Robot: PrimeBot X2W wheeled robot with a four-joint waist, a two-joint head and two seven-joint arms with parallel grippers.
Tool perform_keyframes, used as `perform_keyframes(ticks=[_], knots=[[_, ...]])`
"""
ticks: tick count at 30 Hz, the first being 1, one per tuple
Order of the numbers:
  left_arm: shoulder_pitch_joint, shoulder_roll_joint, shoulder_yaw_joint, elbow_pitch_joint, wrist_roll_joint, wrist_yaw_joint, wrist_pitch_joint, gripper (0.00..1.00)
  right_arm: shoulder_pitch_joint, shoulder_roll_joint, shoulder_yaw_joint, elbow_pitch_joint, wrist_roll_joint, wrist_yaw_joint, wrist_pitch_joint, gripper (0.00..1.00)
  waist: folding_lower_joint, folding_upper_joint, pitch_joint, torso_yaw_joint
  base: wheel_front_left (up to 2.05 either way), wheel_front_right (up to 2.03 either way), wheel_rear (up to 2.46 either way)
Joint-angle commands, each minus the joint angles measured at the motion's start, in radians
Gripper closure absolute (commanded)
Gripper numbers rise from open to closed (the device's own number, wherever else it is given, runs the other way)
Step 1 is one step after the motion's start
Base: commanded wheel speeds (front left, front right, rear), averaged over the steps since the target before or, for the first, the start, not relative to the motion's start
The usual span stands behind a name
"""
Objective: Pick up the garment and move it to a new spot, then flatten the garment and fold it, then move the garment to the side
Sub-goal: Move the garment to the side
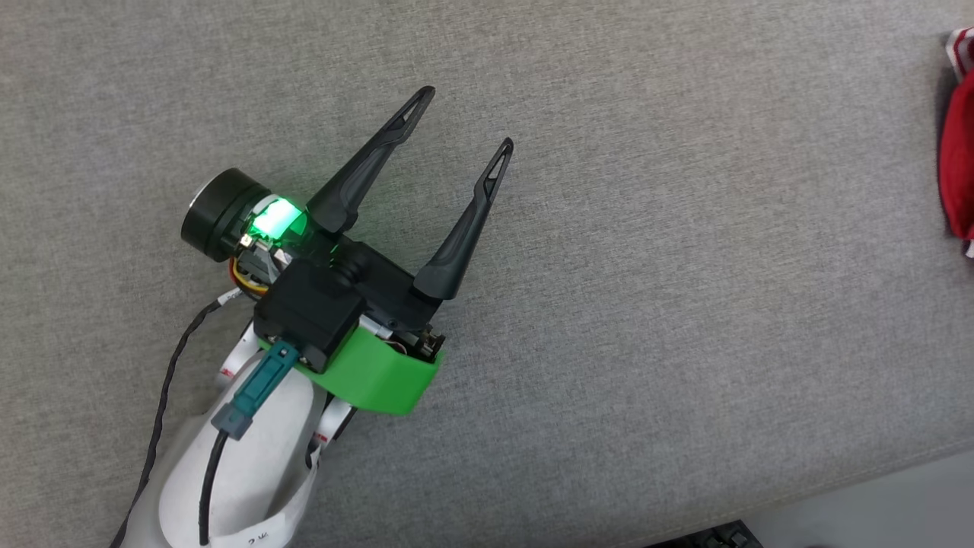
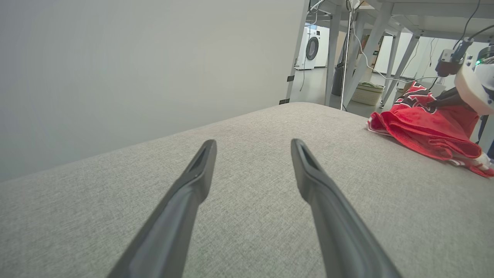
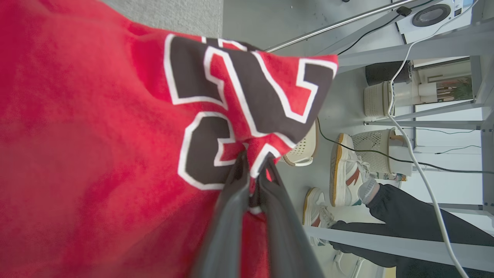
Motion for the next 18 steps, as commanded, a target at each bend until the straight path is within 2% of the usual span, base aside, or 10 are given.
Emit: perform_keyframes(ticks=[1, 2, 3, 10, 18], knots=[[-0.017, 0.005, 0.003, -0.002, 0.002, 0.005, 0.002, 0.0, -0.026, 0.008, -0.007, 0.021, -0.018, -0.001, -0.02, 0.85, -0.0003, -0.0001, 0.004, 0.011, 0.0, 0.0, 0.0], [-0.015, 0.003, 0.003, 0.001, 0.0, 0.006, 0.001, 0.0, -0.036, 0.014, -0.009, 0.035, -0.028, -0.001, -0.035, 0.19, -0.0003, -0.0001, -0.002, 0.015, 0.0, 0.0, 0.0], [-0.014, 0.002, 0.003, 0.004, -0.002, 0.008, 0.0, 0.0, -0.042, 0.02, -0.012, 0.048, -0.033, -0.001, -0.043, 0.0, -0.0003, -0.0001, -0.009, 0.018, 0.0, 0.0, 0.0], [0.018, -0.04, 0.018, 0.05, -0.053, 0.018, -0.006, 0.0, -0.059, 0.049, -0.01, 0.092, -0.044, -0.001, -0.101, 0.0, -0.0003, -0.0001, -0.112, 0.047, 0.0, 0.0, 0.0], [0.106, -0.091, 0.097, 0.093, -0.113, 0.025, -0.008, 0.0, -0.006, 0.109, -0.028, -0.014, 0.032, -0.001, -0.165, 0.0, -0.0003, -0.0001, -0.305, 0.091, 0.0, 0.0, 0.0]])
